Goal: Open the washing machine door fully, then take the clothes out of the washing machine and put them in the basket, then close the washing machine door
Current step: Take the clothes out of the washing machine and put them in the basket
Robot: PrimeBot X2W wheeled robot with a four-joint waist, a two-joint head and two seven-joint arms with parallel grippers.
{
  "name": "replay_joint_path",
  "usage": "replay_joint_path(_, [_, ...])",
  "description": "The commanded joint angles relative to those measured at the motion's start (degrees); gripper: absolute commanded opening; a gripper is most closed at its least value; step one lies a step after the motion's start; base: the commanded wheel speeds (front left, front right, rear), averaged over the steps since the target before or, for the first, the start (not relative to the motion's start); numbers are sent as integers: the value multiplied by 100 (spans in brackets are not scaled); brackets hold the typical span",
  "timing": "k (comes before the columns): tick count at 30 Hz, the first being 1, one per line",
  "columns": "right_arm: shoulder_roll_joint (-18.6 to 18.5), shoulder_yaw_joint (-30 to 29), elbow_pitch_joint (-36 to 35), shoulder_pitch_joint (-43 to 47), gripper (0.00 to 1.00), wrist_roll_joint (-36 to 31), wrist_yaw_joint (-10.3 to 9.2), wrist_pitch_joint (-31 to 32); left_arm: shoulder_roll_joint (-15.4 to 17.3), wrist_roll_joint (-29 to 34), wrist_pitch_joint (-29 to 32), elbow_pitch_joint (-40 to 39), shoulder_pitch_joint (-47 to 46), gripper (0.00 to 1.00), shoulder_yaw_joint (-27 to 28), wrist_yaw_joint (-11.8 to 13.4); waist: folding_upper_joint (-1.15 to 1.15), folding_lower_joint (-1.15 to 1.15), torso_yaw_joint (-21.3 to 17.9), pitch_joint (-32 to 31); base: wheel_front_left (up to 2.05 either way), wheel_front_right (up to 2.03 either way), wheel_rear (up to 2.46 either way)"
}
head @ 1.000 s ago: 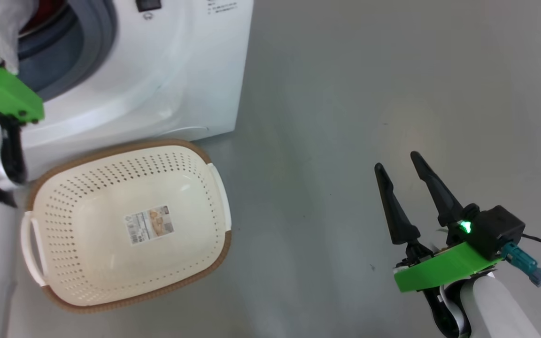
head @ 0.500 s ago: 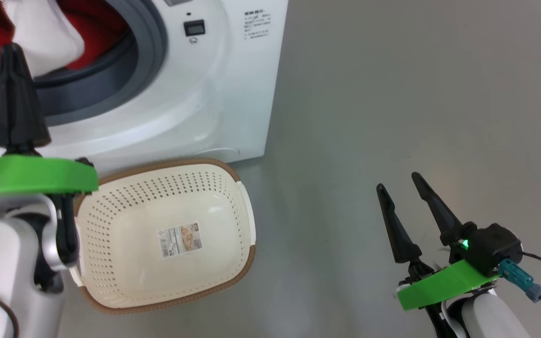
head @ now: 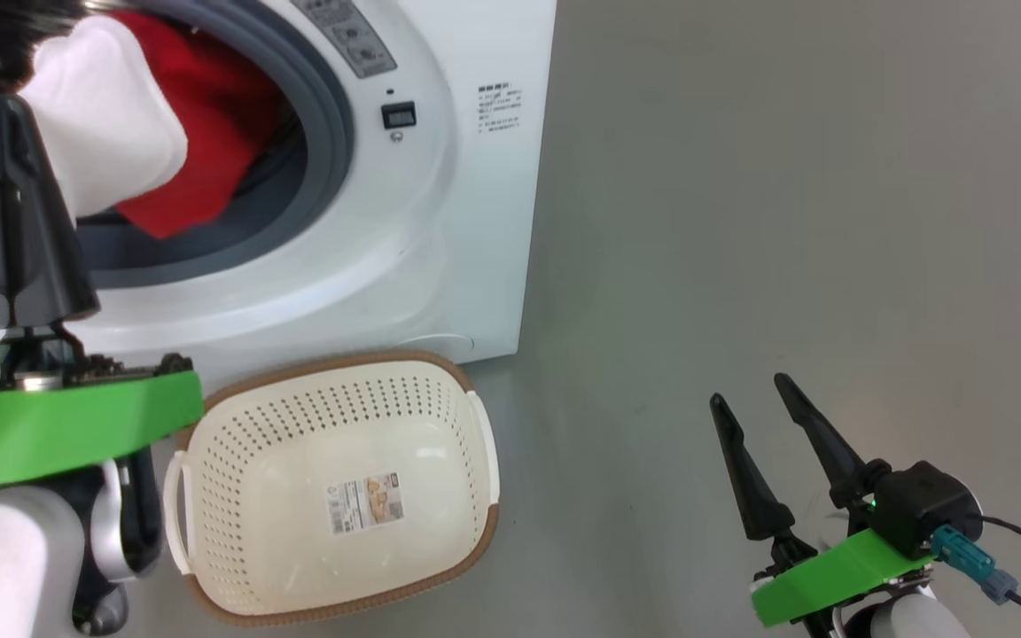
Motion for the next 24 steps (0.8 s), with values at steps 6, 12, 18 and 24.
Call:
replay_joint_path(6, [-23,111,-98,152,100,-98,19,-37,305,139,-99,-466,64,0,292,121,0,0,-60,-330,0,0,0])
replay_joint_path(12, [-20,73,-96,241,100,-128,19,-37,354,237,-288,-807,142,0,335,150,0,0,-47,-488,0,0,0])
replay_joint_path(18, [-17,52,-99,283,100,-146,19,-37,387,321,-343,-1119,321,0,338,200,0,0,-10,-591,0,0,0])
replay_joint_path(24, [-14,46,-152,265,100,-149,19,-37,247,234,-353,-1127,728,0,316,309,0,0,21,-522,0,0,0])
